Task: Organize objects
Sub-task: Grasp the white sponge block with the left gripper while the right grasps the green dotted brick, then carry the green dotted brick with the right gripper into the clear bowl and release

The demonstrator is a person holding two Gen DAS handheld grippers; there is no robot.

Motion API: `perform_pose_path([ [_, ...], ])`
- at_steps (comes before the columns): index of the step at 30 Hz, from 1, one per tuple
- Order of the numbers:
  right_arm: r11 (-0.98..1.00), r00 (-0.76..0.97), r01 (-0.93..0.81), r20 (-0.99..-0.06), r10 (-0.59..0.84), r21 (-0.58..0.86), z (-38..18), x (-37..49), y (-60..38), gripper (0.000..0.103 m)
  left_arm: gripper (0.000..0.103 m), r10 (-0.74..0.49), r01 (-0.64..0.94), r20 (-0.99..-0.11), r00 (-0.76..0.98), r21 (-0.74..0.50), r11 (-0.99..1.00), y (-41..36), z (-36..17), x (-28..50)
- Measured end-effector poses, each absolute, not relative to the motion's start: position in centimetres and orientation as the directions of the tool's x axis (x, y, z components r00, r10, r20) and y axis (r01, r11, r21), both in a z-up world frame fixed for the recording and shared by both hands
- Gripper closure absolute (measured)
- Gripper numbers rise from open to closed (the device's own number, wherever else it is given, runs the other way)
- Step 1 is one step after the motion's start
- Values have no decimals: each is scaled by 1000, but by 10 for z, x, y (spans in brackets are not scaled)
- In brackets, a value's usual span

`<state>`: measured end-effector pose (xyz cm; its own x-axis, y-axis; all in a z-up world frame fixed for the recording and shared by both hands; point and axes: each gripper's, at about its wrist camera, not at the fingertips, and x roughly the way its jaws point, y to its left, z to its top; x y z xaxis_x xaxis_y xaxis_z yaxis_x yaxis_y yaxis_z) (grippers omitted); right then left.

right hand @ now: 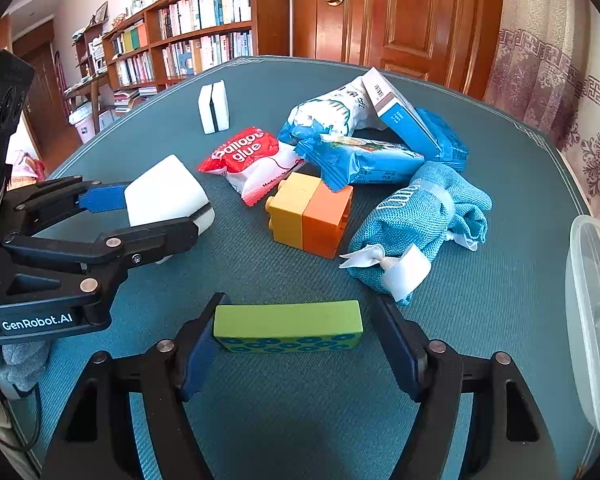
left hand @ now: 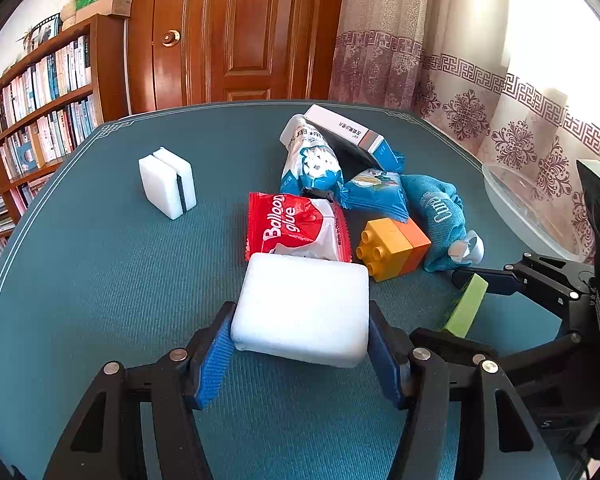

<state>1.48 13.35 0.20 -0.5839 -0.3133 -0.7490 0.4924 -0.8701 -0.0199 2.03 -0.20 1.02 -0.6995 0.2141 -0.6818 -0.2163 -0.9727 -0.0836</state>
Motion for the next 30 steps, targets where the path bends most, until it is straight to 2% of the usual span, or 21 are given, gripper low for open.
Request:
perform_pose_path([
  [2, -877, -592, 480, -747, -303, -25, 2, 17, 133, 42, 38, 214, -216, -685, -696, -84, -973, -2, 10, 20],
  [9, -899, -610, 438, -739, -285, -15, 2, 31, 136, 42, 38, 211, -216, -689, -694, -81, -973, -1, 9, 20],
  [19, -937, -647, 341, -704, -291, 74, 18, 51, 167, 42, 38, 208, -224, -691, -692, -69, -972, 0, 8, 21],
  [30, -984, -736, 158, -656, -169, 77, 45, 52, 225, 42, 38, 193, -244, -692, -696, -25, -970, 12, 11, 26],
])
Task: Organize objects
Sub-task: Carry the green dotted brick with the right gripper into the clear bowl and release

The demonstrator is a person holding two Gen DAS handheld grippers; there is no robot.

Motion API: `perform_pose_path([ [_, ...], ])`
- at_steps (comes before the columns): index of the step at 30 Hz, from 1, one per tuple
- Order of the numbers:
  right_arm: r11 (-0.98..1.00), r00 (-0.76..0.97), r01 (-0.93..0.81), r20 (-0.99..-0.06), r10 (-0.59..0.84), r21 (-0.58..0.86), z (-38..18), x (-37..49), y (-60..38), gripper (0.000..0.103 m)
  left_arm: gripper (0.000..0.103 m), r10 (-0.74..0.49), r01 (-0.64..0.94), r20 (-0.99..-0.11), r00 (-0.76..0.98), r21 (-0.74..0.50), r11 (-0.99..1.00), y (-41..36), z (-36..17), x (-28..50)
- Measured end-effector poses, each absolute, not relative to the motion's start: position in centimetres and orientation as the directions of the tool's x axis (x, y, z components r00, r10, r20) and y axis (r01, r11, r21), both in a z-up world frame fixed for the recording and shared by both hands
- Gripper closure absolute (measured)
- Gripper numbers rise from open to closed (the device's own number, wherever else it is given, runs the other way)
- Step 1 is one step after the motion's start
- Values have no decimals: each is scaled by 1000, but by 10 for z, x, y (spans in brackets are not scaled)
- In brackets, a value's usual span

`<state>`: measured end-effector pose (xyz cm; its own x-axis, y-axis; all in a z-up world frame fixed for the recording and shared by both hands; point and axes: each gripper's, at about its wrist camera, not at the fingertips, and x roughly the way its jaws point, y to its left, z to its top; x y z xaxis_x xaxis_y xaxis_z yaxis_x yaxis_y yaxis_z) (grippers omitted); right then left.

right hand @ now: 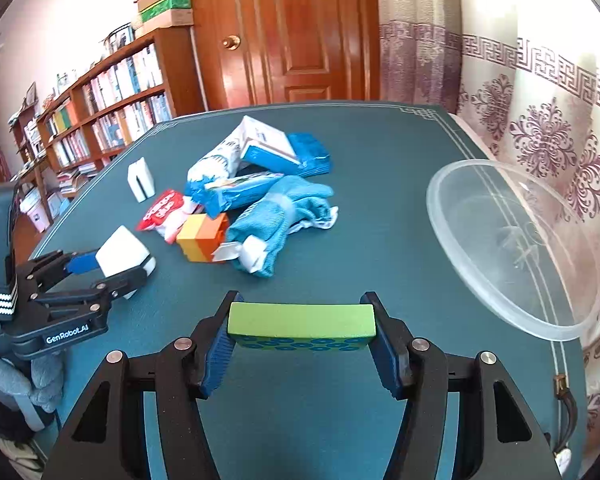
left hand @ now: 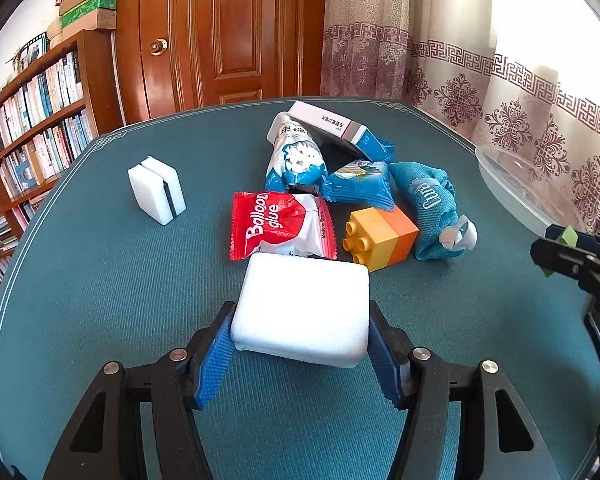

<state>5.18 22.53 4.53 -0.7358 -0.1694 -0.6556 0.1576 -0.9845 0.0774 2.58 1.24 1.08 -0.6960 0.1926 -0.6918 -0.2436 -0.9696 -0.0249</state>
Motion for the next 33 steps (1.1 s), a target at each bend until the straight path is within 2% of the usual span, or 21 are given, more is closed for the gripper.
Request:
perform_pose_path([
  [9, -994, -775, -66, -631, -5, 89, 66, 39, 303, 42, 38, 225, -274, -693, -685, -42, -961, 25, 20, 28],
  [19, -970, -763, -221, -637, 105, 104, 59, 21, 363, 41, 38, 260, -338, -683, -683, -20, -941, 57, 34, 31],
  [33, -977, -789, -183, -608, 82, 106, 56, 53, 359, 39, 38, 302, -423, -686, -662, 8, -906, 115, 45, 24],
])
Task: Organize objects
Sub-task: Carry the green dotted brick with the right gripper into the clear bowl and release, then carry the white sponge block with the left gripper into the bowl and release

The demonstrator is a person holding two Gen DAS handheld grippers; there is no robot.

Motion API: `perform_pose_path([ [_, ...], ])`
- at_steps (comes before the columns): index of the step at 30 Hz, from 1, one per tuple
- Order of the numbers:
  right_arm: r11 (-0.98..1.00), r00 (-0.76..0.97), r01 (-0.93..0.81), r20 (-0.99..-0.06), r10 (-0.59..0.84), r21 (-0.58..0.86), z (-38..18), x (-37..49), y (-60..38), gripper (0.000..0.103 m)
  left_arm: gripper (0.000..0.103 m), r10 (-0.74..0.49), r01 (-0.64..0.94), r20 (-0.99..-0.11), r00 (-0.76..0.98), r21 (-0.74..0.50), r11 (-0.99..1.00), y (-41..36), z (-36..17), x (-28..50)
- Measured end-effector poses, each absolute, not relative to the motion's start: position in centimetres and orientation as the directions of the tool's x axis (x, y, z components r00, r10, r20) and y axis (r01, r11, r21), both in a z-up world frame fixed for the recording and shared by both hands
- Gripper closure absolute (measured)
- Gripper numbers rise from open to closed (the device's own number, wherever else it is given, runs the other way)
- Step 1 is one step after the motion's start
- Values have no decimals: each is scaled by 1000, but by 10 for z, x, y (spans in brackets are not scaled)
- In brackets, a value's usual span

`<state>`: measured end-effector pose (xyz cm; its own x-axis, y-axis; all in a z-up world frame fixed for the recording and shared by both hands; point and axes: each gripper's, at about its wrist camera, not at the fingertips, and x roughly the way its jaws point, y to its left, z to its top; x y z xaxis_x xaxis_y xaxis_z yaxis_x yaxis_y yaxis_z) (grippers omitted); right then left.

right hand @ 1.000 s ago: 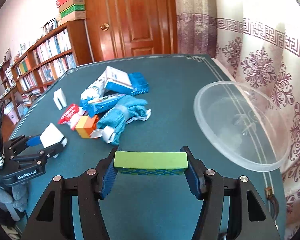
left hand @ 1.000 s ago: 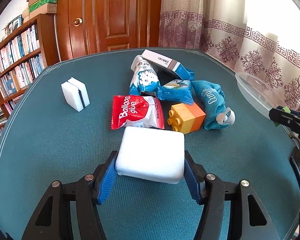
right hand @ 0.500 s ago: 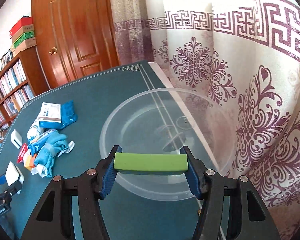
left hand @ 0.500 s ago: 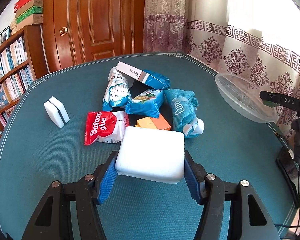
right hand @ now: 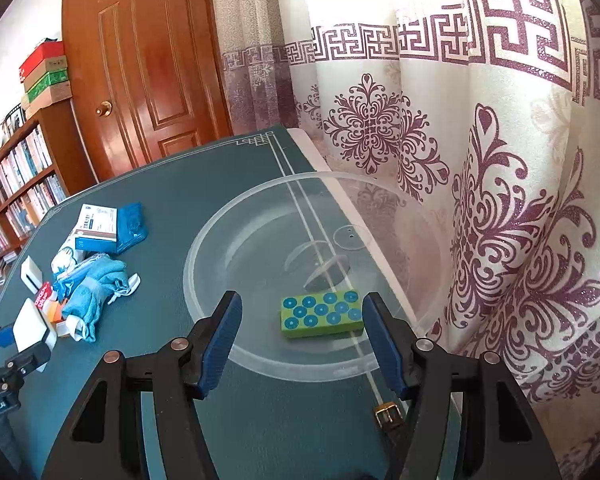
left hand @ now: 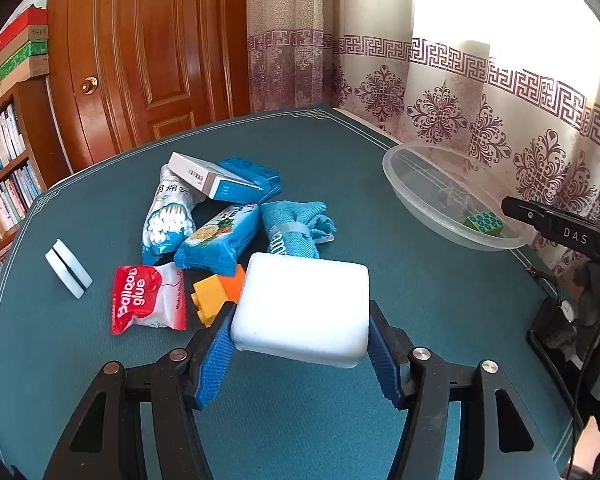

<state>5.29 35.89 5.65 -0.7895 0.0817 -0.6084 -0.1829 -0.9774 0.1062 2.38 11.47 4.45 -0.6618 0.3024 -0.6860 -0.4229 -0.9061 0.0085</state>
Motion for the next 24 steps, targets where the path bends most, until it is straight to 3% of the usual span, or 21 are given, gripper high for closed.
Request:
perform_pose_path([
  [24, -984, -788, -145, -614, 50, 106, 50, 87, 361, 39, 38, 438, -600, -706, -557, -22, -800, 246, 56, -25],
])
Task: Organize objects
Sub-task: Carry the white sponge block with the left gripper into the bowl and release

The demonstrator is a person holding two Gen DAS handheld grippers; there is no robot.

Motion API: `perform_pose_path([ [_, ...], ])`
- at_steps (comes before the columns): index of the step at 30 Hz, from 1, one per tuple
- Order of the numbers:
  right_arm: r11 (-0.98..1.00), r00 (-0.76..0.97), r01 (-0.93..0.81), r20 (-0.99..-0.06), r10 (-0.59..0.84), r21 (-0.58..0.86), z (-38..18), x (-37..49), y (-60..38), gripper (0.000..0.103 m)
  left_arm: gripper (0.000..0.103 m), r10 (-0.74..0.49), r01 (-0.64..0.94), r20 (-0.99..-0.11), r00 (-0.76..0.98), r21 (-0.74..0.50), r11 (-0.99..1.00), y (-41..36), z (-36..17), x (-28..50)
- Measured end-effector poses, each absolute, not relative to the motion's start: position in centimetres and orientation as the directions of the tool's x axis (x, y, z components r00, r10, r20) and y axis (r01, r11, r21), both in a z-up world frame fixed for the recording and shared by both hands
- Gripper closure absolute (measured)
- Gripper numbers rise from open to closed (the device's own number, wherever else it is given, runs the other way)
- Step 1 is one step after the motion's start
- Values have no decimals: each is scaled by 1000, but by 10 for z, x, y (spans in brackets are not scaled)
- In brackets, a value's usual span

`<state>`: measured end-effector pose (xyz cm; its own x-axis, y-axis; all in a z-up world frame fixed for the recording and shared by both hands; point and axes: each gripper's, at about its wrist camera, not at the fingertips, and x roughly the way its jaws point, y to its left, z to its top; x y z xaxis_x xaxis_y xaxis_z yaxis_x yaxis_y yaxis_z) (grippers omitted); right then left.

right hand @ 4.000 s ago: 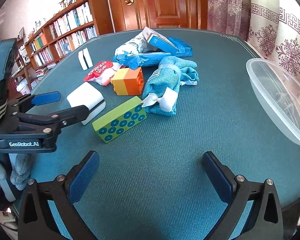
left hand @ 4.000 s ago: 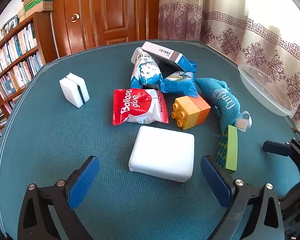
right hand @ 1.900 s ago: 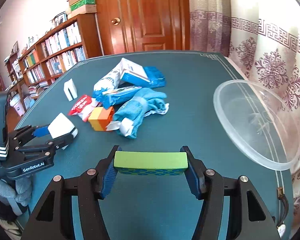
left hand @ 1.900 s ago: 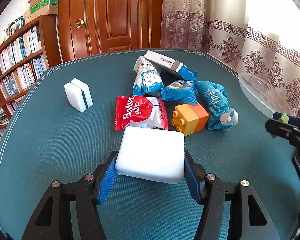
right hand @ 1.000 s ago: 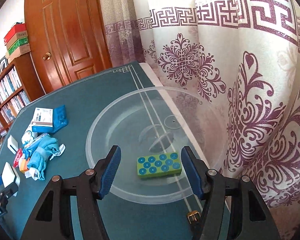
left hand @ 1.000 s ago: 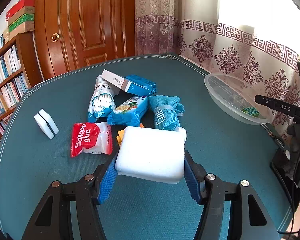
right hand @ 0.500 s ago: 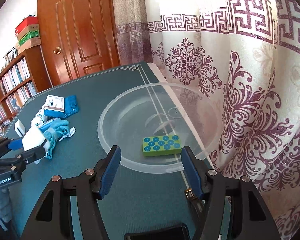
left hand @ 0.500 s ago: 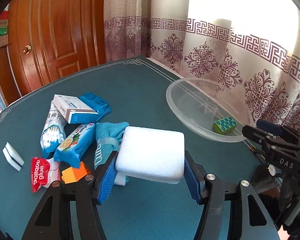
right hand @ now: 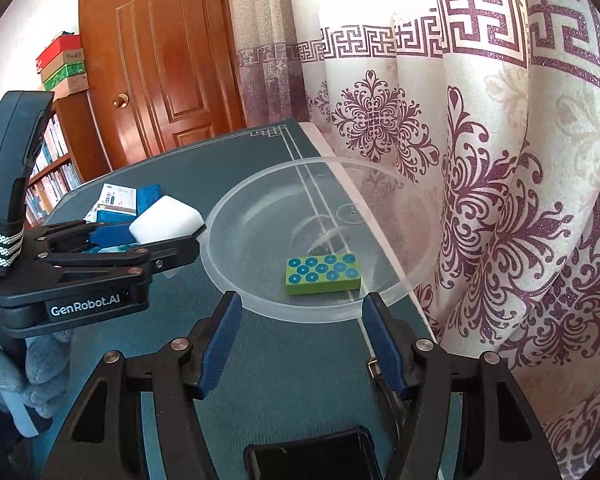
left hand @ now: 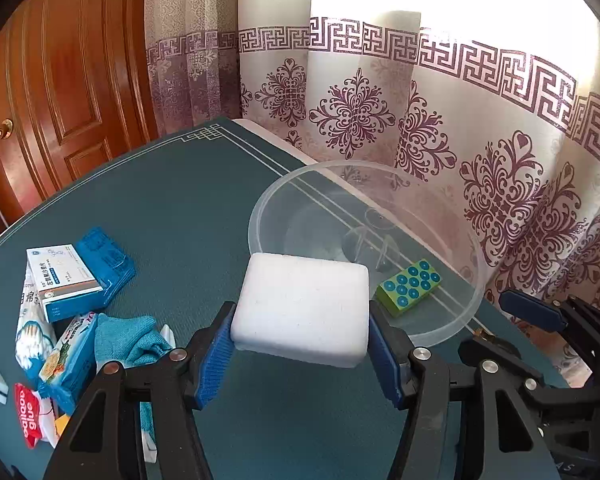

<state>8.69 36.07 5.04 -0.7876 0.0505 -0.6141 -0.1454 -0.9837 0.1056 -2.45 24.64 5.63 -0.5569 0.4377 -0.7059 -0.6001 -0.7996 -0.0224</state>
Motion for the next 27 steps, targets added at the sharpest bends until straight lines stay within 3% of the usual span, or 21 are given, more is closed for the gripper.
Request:
perform_pose_path([
  [6, -980, -783, -159, -621, 50, 121, 48, 87, 365, 39, 35, 448, -619, -693, -565, -4, -785, 266, 59, -35],
  [10, -979, -780, -162, -623, 49, 125, 47, 86, 366, 39, 10, 452, -628, -686, -570, 9, -778, 276, 57, -36],
  [27, -980, -779, -153, -626, 42, 126, 45, 87, 358, 39, 9, 427, -562, -672, -605, -19, -827, 246, 62, -29],
])
